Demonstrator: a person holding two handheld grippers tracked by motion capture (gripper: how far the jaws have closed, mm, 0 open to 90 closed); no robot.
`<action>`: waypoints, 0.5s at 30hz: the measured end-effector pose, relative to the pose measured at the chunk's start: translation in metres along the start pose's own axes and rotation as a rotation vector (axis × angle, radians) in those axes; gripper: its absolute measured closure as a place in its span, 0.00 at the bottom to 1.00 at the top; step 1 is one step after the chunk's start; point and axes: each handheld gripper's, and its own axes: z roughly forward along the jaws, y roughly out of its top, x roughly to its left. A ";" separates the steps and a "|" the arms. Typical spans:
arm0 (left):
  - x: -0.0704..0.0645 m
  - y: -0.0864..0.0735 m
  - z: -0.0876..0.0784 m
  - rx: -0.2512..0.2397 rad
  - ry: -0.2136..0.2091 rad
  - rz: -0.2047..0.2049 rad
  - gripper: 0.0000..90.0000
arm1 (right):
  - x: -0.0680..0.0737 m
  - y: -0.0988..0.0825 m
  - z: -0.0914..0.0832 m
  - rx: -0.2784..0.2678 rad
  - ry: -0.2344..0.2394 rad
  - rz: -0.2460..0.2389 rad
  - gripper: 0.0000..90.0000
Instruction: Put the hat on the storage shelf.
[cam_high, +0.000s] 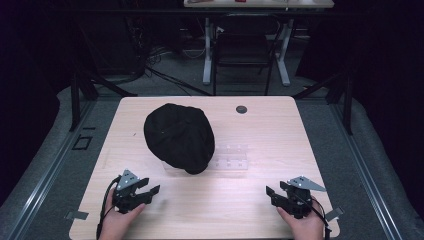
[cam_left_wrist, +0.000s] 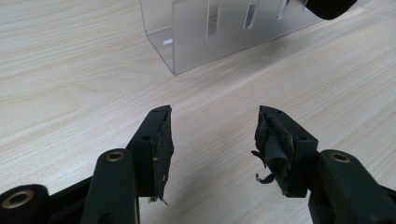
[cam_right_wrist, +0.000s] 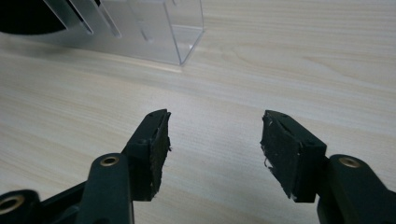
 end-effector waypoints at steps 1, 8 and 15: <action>0.000 0.000 0.000 -0.001 -0.001 0.000 0.51 | 0.000 -0.002 0.001 0.008 -0.002 -0.011 0.45; -0.001 -0.001 0.002 0.000 -0.010 0.000 0.51 | 0.002 -0.009 0.007 0.029 0.006 -0.018 0.41; 0.002 -0.001 0.002 0.002 -0.001 0.000 0.46 | 0.000 -0.010 0.007 0.009 0.014 0.002 0.40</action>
